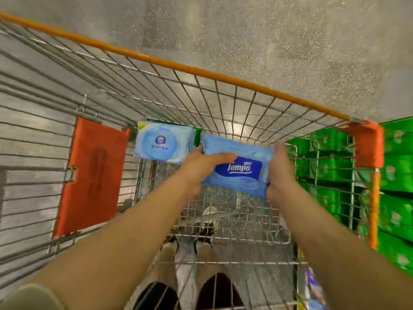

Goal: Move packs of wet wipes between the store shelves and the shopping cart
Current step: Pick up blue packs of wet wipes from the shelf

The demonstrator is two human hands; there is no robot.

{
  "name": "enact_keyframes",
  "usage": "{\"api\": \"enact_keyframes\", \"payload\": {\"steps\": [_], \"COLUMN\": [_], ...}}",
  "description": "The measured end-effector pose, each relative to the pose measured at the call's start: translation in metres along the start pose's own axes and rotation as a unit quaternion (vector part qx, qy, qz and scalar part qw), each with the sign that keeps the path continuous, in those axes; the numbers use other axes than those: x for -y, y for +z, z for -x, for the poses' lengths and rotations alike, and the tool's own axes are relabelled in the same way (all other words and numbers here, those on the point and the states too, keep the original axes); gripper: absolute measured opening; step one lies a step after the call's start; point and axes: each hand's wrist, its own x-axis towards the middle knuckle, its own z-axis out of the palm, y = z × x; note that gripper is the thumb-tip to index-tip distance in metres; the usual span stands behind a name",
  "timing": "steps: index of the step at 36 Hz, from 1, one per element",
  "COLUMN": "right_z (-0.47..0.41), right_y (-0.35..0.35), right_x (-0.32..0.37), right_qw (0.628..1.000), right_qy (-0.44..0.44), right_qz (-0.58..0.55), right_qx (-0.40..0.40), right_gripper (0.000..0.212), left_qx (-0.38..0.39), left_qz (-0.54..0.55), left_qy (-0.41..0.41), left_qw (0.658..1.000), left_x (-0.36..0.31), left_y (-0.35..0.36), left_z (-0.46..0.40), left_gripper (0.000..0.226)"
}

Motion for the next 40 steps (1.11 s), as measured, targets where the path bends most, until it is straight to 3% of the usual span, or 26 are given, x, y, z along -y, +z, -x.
{"api": "enact_keyframes", "payload": {"steps": [2,5,11,13,14,17,18,20,25,31,32,34,36,40], "right_z": [-0.014,-0.031,-0.041,-0.039,-0.038,-0.037,-0.038,-0.04,-0.041,-0.041,-0.041,-0.036,-0.034,-0.022], "right_y": [0.005,0.016,0.018,0.011,0.008,0.004,0.003,0.005,0.013,0.021,0.021,0.019,0.019,0.021], "right_x": [0.005,0.008,0.005,-0.001,-0.005,-0.012,-0.014,-0.013,-0.006,-0.008,-0.009,-0.009,-0.009,-0.007], "right_qw": [1.0,0.999,0.994,0.988,0.985,0.986,0.986,0.985,0.973,0.958,0.958,0.958,0.958,0.949], "right_qy": [0.002,0.01,-0.038,-0.065,-0.07,-0.057,-0.059,-0.067,-0.103,-0.116,-0.116,-0.114,-0.114,-0.122], "right_qz": [-0.011,-0.013,0.094,0.136,0.15,0.142,0.131,0.129,0.167,0.257,0.258,0.257,0.261,0.289], "right_qx": [0.014,0.048,0.036,0.037,0.044,0.065,0.078,0.094,0.118,0.055,0.049,0.05,0.044,0.023], "right_gripper": [0.057,0.072,0.071,0.061,0.067,0.111,0.115,0.108,0.056,0.09,0.088,0.059,0.044,0.055], "left_qx": [-0.009,-0.042,-0.054,-0.062,-0.064,-0.076,-0.077,-0.079,-0.111,-0.122,-0.13,-0.15,-0.168,-0.176], "left_qz": [-0.016,-0.022,-0.06,-0.055,-0.054,-0.049,-0.044,-0.032,-0.006,-0.06,-0.07,-0.087,-0.092,-0.101], "left_qy": [-0.006,-0.018,-0.054,-0.055,-0.058,-0.085,-0.09,-0.093,-0.094,-0.073,-0.069,-0.058,-0.041,-0.023], "left_qw": [1.0,0.999,0.995,0.995,0.995,0.992,0.992,0.992,0.989,0.988,0.987,0.983,0.981,0.979], "left_x": [0.002,0.004,-0.004,-0.004,-0.002,0.001,0.003,0.005,0.001,-0.006,-0.007,-0.009,-0.011,-0.015], "left_y": [0.001,0.005,0.007,0.007,0.006,0.007,0.007,0.007,0.002,-0.004,-0.002,0.002,0.004,0.003], "left_z": [-0.016,-0.036,-0.055,-0.055,-0.057,-0.057,-0.058,-0.059,-0.056,-0.064,-0.064,-0.06,-0.054,-0.038], "left_gripper": [0.043,0.042,0.039,0.04,0.043,0.045,0.044,0.049,0.083,0.044,0.047,0.059,0.061,0.049]}}
